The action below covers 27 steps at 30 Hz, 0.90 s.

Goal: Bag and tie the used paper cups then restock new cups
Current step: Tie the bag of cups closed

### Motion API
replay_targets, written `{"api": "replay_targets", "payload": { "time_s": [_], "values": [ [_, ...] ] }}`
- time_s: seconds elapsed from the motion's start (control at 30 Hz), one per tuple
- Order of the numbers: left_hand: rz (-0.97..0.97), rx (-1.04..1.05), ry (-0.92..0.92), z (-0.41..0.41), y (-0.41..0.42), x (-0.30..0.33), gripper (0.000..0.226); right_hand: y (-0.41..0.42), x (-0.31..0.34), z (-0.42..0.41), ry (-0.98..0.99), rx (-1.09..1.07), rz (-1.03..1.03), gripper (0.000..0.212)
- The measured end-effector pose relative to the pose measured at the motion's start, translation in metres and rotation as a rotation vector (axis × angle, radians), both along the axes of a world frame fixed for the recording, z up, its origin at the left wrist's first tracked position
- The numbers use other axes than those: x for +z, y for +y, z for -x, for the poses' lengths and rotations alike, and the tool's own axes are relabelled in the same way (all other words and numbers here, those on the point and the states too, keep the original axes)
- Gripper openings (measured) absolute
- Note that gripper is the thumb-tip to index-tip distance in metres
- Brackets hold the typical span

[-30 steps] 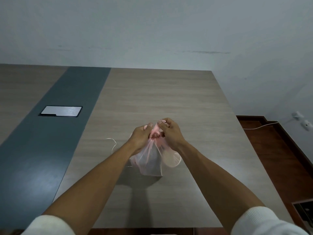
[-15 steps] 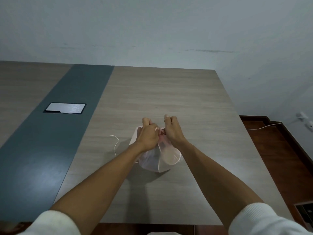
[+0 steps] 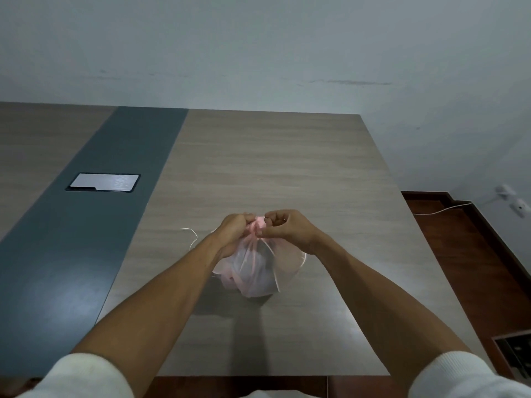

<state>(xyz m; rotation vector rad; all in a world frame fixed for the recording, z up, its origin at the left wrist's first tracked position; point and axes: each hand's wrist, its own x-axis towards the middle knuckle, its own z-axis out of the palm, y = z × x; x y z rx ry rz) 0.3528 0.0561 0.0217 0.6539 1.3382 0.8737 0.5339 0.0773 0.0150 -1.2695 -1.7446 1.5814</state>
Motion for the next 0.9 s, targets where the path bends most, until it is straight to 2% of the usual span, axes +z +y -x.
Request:
{"api": "replay_targets", "payload": {
  "time_s": [0.1, 0.23, 0.3, 0.4, 0.47, 0.53, 0.63, 0.73, 0.83, 0.87, 0.9],
  "values": [
    [0.055, 0.006, -0.020, 0.000, 0.002, 0.000, 0.029, -0.001, 0.003, -0.001, -0.062, -0.020, -0.098, 0.048],
    [-0.012, -0.018, 0.095, 0.003, 0.004, 0.000, 0.030, -0.001, 0.007, 0.002, -0.099, 0.024, -0.175, 0.031],
    [-0.109, -0.070, 0.286, 0.008, 0.006, -0.002, 0.031, 0.004, 0.008, -0.002, -0.255, 0.057, -0.303, 0.028],
    [-0.223, -0.089, 0.828, 0.022, 0.007, -0.005, 0.038, 0.013, 0.011, -0.015, -0.392, 0.148, -0.472, 0.035],
    [-0.247, -0.027, 0.988, 0.032, 0.006, -0.009, 0.044, 0.017, 0.011, -0.027, -0.395, 0.188, -0.423, 0.038],
    [-0.254, 0.020, 1.066, 0.039, 0.004, -0.014, 0.046, 0.020, 0.009, -0.037, -0.415, 0.187, -0.331, 0.037],
    [-0.246, 0.085, 1.099, 0.043, 0.002, -0.022, 0.048, 0.021, 0.004, -0.040, -0.439, 0.163, -0.275, 0.035],
    [-0.216, 0.093, 1.077, 0.047, -0.002, -0.030, 0.062, 0.017, -0.002, -0.036, -0.451, 0.087, -0.299, 0.036],
    [-0.219, 0.161, 0.797, 0.050, -0.015, -0.039, 0.055, 0.003, -0.023, -0.034, -0.463, -0.111, -0.342, 0.031],
    [-0.151, 0.194, 0.718, 0.049, -0.020, -0.041, 0.058, -0.004, -0.030, -0.034, -0.433, -0.187, -0.289, 0.040],
    [-0.082, 0.208, 0.656, 0.049, -0.026, -0.044, 0.068, -0.012, -0.036, -0.034, -0.397, -0.251, -0.212, 0.059]
  ]
}}
